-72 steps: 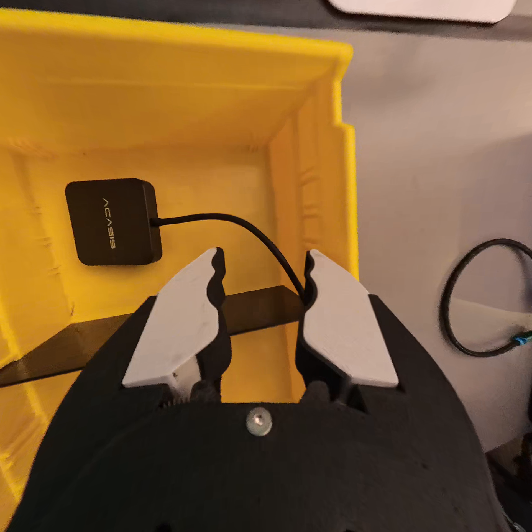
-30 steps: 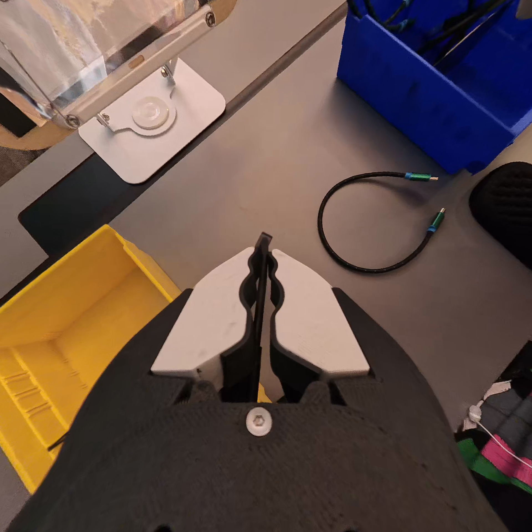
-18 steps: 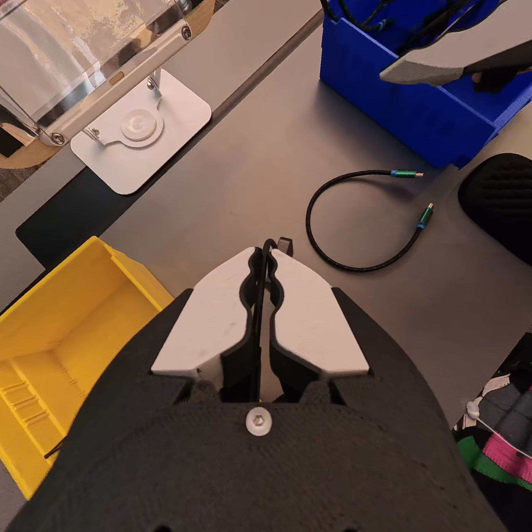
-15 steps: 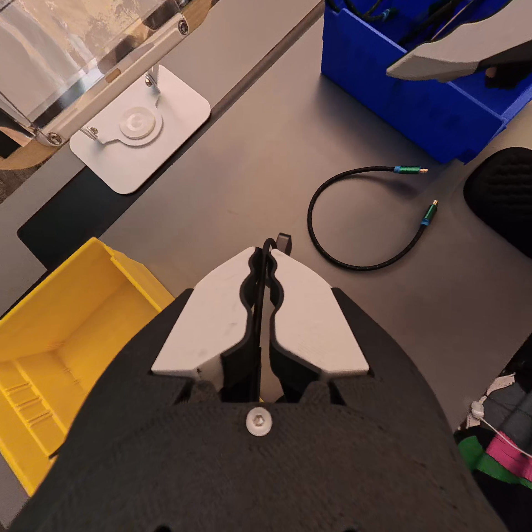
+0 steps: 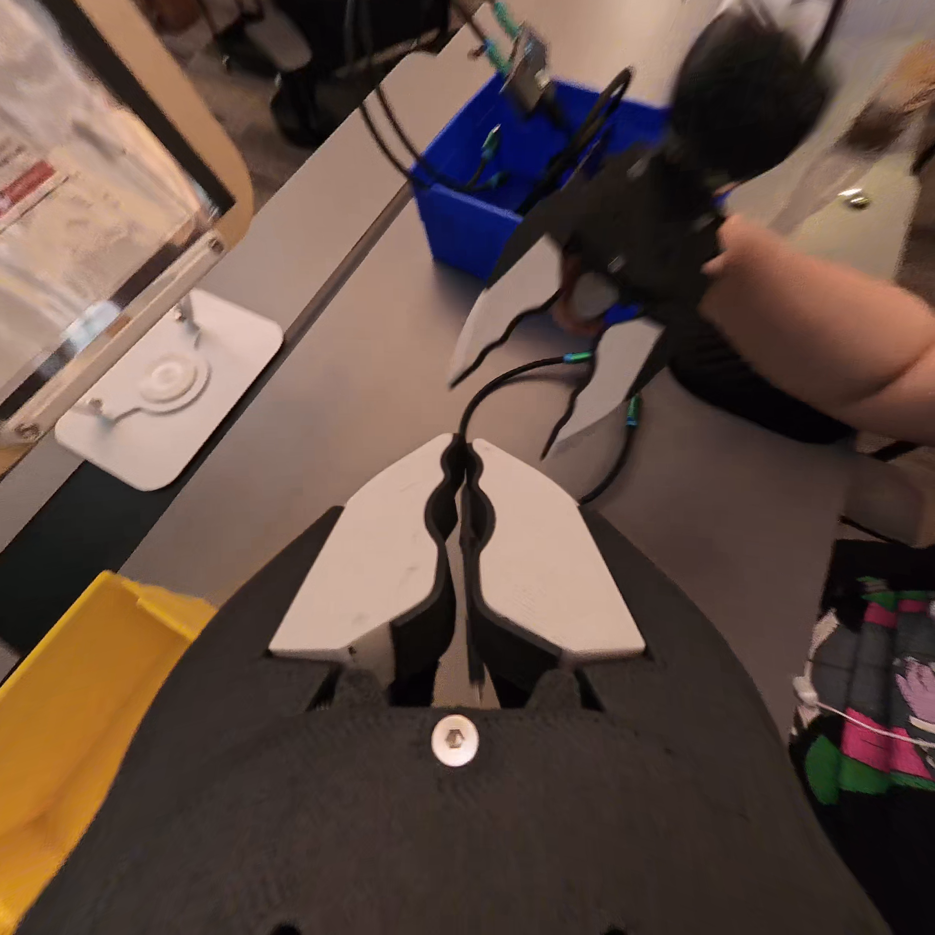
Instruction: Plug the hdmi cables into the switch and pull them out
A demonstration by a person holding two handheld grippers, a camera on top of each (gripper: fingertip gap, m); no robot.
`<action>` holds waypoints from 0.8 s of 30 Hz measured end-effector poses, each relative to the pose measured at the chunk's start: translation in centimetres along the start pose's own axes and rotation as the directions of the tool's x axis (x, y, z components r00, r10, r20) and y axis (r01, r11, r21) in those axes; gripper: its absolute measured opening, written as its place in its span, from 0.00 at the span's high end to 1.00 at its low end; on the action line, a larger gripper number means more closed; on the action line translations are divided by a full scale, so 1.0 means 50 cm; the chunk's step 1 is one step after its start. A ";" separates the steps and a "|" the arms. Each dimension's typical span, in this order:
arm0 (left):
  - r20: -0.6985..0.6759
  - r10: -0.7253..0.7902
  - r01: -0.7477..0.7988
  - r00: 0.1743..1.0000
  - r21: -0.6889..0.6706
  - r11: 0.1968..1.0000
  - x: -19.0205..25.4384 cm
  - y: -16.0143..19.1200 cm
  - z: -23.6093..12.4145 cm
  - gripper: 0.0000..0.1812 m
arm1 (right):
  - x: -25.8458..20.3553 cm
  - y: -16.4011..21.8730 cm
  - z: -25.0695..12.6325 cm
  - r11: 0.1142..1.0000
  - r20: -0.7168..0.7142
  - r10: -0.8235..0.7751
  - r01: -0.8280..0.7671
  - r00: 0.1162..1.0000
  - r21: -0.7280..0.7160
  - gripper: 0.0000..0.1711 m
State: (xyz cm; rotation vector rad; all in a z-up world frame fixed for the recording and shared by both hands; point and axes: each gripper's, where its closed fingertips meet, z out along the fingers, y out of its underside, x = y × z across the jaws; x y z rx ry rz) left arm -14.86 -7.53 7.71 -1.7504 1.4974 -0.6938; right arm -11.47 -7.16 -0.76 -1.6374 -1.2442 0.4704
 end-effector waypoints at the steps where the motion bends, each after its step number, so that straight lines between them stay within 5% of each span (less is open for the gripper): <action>1: -0.021 0.007 -0.007 1.000 0.007 1.000 0.009 -0.001 -0.005 1.00 | -0.011 0.011 0.020 1.000 0.033 0.019 -0.018 0.999 -0.022 0.60; 12: -0.020 -0.045 0.044 0.999 -0.020 0.999 -0.005 0.020 -0.013 1.00 | -0.107 0.203 0.126 0.894 0.248 -0.063 0.165 0.967 -0.416 0.61; 16: 0.012 -0.036 0.036 0.999 -0.028 0.999 -0.017 0.028 -0.025 1.00 | -0.143 0.205 0.162 0.886 0.271 0.153 -0.011 0.950 -0.464 0.52; 18: 0.016 -0.034 0.035 0.999 -0.015 0.999 -0.019 0.026 -0.033 1.00 | -0.147 0.221 0.172 0.854 0.248 0.139 0.011 0.959 -0.521 0.49; 24: 0.055 -0.044 0.043 0.998 0.016 0.999 -0.036 0.026 -0.060 1.00 | -0.167 0.200 0.191 0.870 0.291 0.052 0.099 0.955 -0.483 0.60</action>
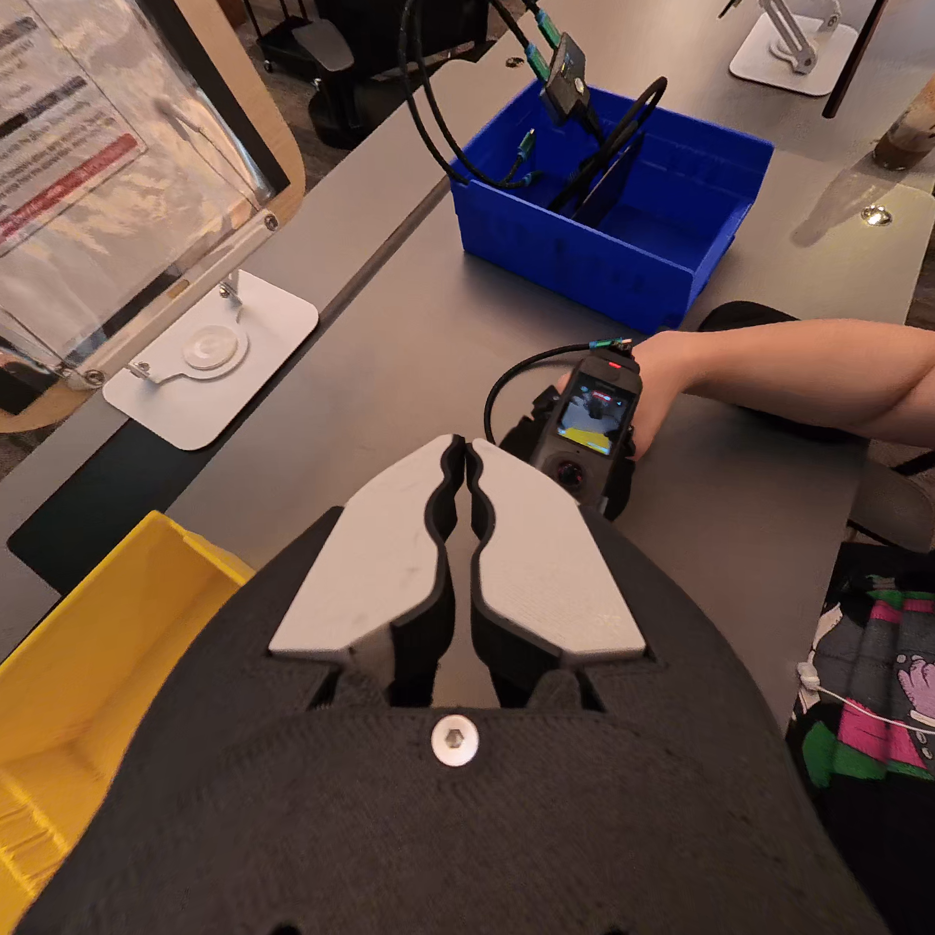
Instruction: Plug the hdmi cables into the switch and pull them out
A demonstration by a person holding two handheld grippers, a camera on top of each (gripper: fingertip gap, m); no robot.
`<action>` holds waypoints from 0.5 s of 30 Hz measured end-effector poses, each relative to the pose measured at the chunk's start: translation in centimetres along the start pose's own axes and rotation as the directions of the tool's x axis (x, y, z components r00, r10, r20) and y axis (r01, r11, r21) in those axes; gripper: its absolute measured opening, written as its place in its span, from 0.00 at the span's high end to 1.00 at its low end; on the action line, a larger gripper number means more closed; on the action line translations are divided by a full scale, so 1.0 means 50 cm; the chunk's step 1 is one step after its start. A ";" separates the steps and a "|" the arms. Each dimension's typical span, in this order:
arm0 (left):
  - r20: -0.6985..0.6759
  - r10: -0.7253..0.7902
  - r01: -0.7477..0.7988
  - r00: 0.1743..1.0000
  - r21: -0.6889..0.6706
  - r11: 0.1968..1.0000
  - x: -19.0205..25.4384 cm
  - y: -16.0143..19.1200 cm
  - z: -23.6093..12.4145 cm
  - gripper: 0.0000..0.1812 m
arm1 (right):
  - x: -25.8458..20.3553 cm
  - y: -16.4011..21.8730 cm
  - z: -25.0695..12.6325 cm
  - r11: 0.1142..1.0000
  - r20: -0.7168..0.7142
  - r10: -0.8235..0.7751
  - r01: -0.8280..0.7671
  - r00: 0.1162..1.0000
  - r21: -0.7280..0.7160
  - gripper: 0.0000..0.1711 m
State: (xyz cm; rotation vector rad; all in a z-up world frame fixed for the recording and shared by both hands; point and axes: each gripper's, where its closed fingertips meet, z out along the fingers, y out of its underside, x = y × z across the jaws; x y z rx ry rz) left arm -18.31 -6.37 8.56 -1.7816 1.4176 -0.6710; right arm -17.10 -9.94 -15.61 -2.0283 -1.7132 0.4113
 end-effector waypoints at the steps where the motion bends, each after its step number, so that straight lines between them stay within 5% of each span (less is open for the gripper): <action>1: 0.000 -0.003 0.003 1.000 0.008 1.000 -0.002 -0.001 -0.004 1.00 | 0.002 -0.001 -0.004 0.998 -0.021 -0.058 0.058 0.998 0.007 0.60; 5: 0.017 -0.008 0.008 1.000 0.036 0.999 -0.009 -0.002 -0.024 1.00 | -0.004 -0.017 -0.028 0.957 -0.084 -0.262 0.270 0.961 0.108 0.60; 10: -0.002 -0.070 0.070 0.998 0.073 0.995 -0.019 0.007 -0.031 0.99 | 0.034 -0.056 -0.093 0.912 -0.275 -0.298 0.358 0.914 0.199 0.61; 12: -0.026 -0.190 0.191 0.981 0.023 0.981 -0.028 0.035 -0.012 0.81 | 0.052 -0.069 -0.123 0.896 -0.367 -0.302 0.394 0.880 0.207 0.61; 15: -0.042 -0.278 0.273 0.960 -0.101 0.957 -0.045 0.071 0.026 0.68 | 0.068 -0.076 -0.157 0.883 -0.446 -0.296 0.420 0.844 0.209 0.61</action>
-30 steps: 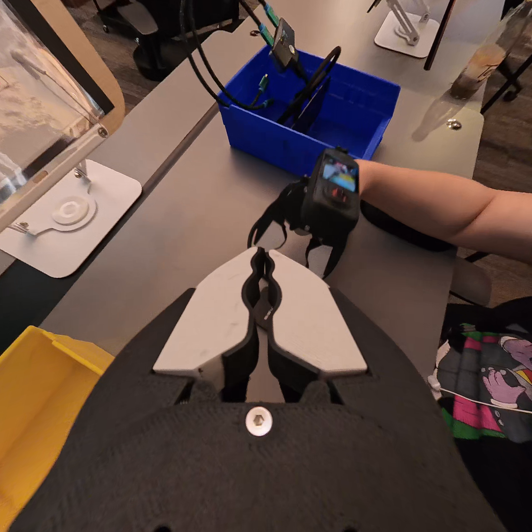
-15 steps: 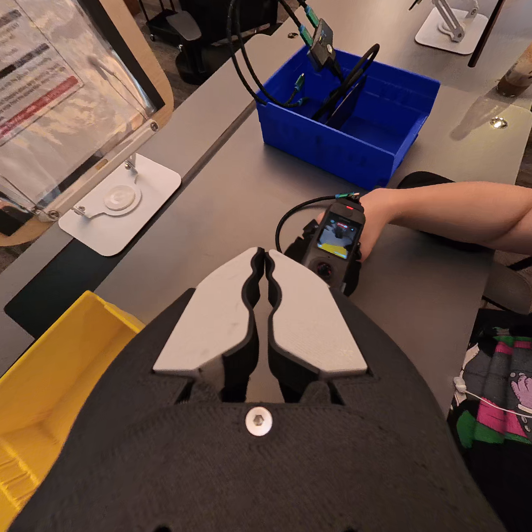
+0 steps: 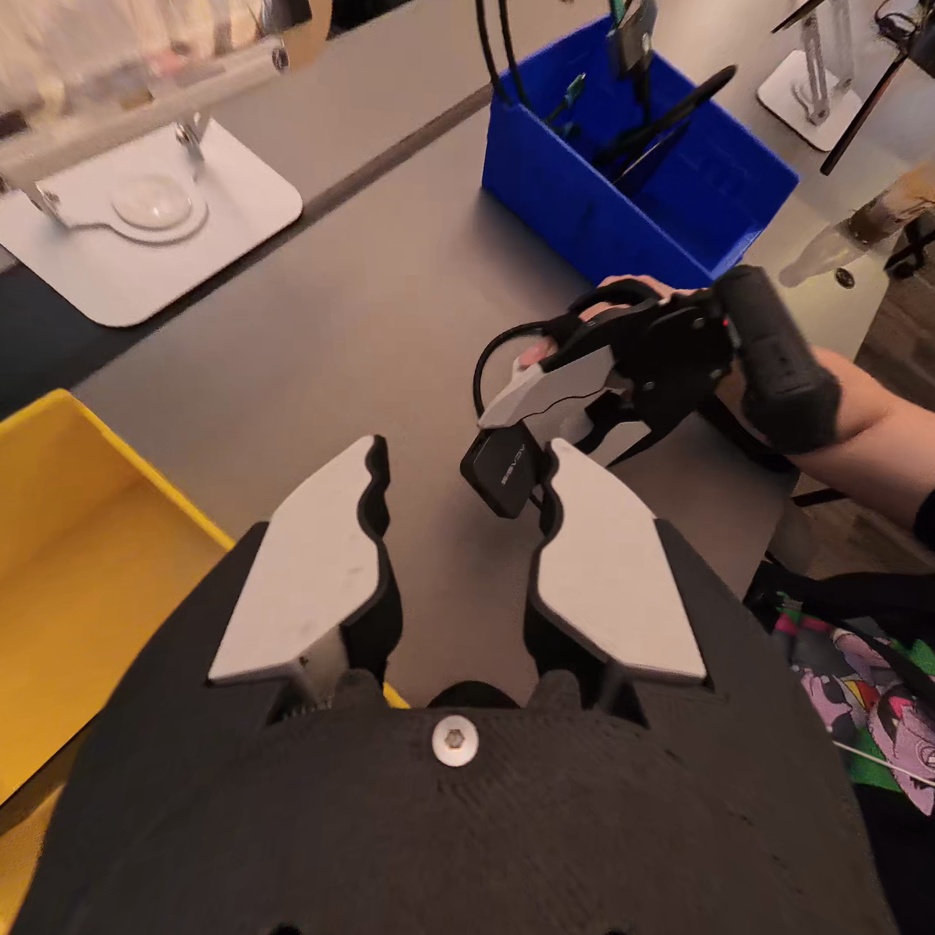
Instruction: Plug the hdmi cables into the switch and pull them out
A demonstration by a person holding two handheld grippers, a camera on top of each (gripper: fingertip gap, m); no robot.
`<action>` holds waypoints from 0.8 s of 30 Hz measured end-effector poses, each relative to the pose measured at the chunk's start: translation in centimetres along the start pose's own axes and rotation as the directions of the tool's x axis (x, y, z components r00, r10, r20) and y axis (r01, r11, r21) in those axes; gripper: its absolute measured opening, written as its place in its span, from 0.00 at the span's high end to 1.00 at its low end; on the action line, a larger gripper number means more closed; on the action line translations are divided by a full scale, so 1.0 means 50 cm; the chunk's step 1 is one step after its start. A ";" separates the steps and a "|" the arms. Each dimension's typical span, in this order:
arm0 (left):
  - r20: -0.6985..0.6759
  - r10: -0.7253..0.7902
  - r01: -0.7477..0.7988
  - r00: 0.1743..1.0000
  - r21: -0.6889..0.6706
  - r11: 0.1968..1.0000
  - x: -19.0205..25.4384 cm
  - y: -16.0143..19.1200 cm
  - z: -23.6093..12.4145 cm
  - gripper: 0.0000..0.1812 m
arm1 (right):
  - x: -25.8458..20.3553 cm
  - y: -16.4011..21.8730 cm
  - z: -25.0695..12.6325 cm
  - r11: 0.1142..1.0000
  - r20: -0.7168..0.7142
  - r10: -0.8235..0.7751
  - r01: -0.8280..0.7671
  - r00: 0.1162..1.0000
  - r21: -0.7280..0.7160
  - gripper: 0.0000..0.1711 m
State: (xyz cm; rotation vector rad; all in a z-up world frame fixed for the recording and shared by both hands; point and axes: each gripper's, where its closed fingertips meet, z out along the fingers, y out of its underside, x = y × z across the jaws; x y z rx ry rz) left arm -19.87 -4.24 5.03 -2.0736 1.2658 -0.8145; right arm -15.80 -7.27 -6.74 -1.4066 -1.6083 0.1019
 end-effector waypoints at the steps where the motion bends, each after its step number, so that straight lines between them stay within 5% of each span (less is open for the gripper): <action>1: -0.015 -0.010 0.009 1.000 -0.019 1.000 -0.003 0.003 0.016 0.68 | 0.005 -0.001 -0.004 1.000 -0.013 0.000 0.000 1.000 0.007 0.61; 13: -0.276 -0.148 0.023 0.950 -0.409 0.912 0.024 0.106 0.221 0.70 | 0.042 0.022 -0.016 0.994 -0.158 -0.101 0.095 0.982 -0.046 0.61; 17: -0.378 -0.192 -0.010 0.906 -0.472 0.882 0.045 0.131 0.241 0.85 | 0.073 0.054 -0.021 0.993 -0.233 -0.090 0.068 0.968 -0.099 0.61; 18: -0.379 -0.180 -0.021 0.908 -0.469 0.883 0.042 0.130 0.247 0.92 | 0.075 0.062 -0.021 0.992 -0.239 -0.090 0.066 0.967 -0.108 0.61; 24: -0.137 0.167 -0.211 0.976 -0.432 0.877 -0.018 0.104 0.259 0.93 | 0.074 0.069 -0.051 0.994 -0.156 0.054 -0.068 0.986 -0.085 0.64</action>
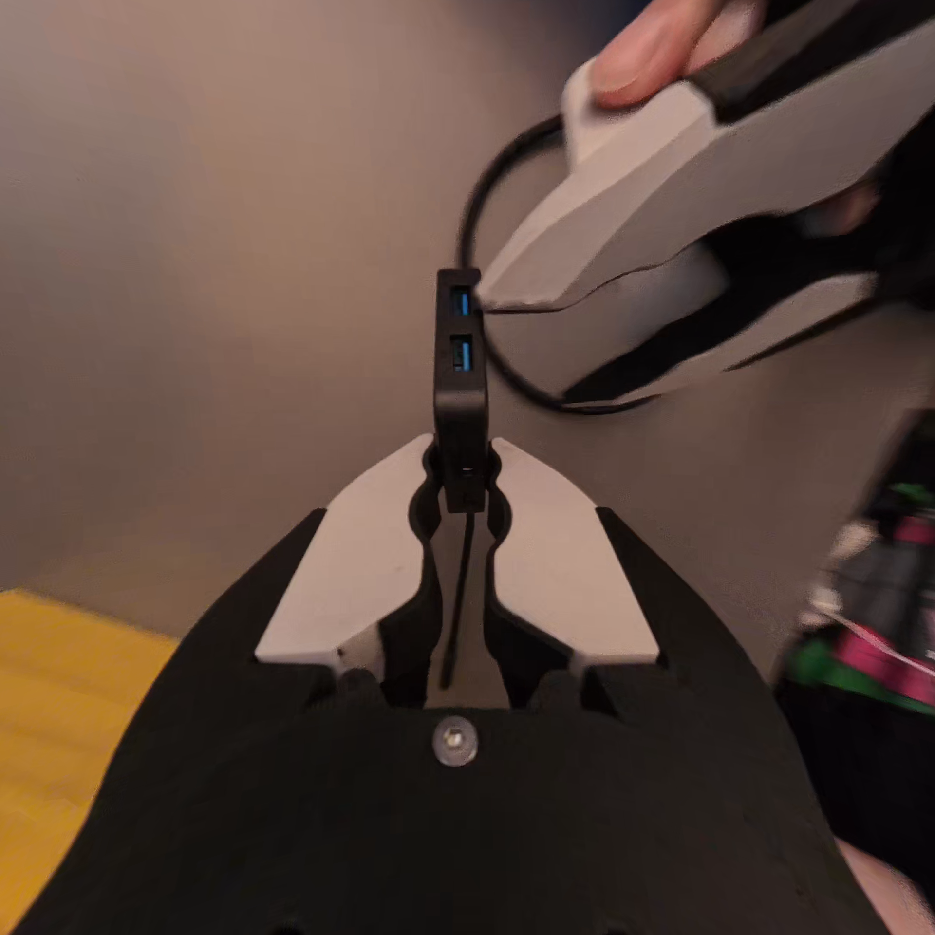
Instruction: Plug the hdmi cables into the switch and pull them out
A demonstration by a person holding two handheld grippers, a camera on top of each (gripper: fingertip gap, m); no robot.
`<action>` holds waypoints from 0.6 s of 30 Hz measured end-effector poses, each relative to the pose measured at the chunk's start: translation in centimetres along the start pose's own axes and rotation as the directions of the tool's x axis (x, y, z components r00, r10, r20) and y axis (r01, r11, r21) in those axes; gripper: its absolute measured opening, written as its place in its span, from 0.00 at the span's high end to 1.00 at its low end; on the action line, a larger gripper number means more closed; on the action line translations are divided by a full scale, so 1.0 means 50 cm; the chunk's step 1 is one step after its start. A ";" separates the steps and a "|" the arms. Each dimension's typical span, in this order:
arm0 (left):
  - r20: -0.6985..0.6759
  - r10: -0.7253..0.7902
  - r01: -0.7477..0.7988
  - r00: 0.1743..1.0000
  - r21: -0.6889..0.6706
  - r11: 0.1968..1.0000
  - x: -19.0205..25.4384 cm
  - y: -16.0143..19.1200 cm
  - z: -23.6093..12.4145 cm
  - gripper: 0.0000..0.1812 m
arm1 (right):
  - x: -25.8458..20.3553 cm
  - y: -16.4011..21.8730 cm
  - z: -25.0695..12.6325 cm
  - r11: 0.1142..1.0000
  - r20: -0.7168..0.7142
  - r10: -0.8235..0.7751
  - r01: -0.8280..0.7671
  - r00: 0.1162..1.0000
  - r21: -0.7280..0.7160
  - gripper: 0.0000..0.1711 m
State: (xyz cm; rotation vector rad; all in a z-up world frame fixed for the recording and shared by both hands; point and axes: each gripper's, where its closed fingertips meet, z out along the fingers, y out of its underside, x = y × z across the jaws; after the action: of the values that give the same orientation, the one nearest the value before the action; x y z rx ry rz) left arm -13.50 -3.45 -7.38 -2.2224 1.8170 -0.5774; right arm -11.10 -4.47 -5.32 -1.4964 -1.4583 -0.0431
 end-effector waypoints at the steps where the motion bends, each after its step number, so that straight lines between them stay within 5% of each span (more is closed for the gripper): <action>1: 0.118 0.056 -0.054 0.991 -0.012 0.998 -0.018 -0.003 -0.010 0.93 | 0.006 -0.004 -0.011 1.000 0.001 0.011 -0.011 1.000 0.001 0.64; 4: 0.346 0.268 -0.257 0.899 -0.079 0.963 -0.035 -0.017 -0.033 0.93 | 0.030 -0.025 -0.033 0.999 -0.049 0.030 -0.028 0.998 0.030 0.65; 8: 0.427 0.360 -0.323 0.829 -0.158 0.933 -0.030 -0.029 -0.021 0.93 | 0.041 -0.003 -0.009 0.996 -0.151 -0.077 0.071 0.986 -0.047 0.69; 12: 0.426 0.415 -0.332 0.804 -0.259 0.907 -0.038 -0.017 0.018 0.93 | 0.058 0.027 0.021 0.982 -0.279 -0.178 0.151 0.944 -0.117 0.78; 18: 0.353 0.442 -0.368 0.825 -0.258 0.893 -0.033 -0.009 0.063 0.90 | 0.023 0.063 0.035 0.953 -0.190 -0.291 0.266 0.938 -0.144 0.86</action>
State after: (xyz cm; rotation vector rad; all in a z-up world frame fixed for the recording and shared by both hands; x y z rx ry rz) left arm -12.00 -2.02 -10.30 -1.7761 2.0746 0.1310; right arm -9.42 -1.76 -7.35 -1.3204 -1.5046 -0.4529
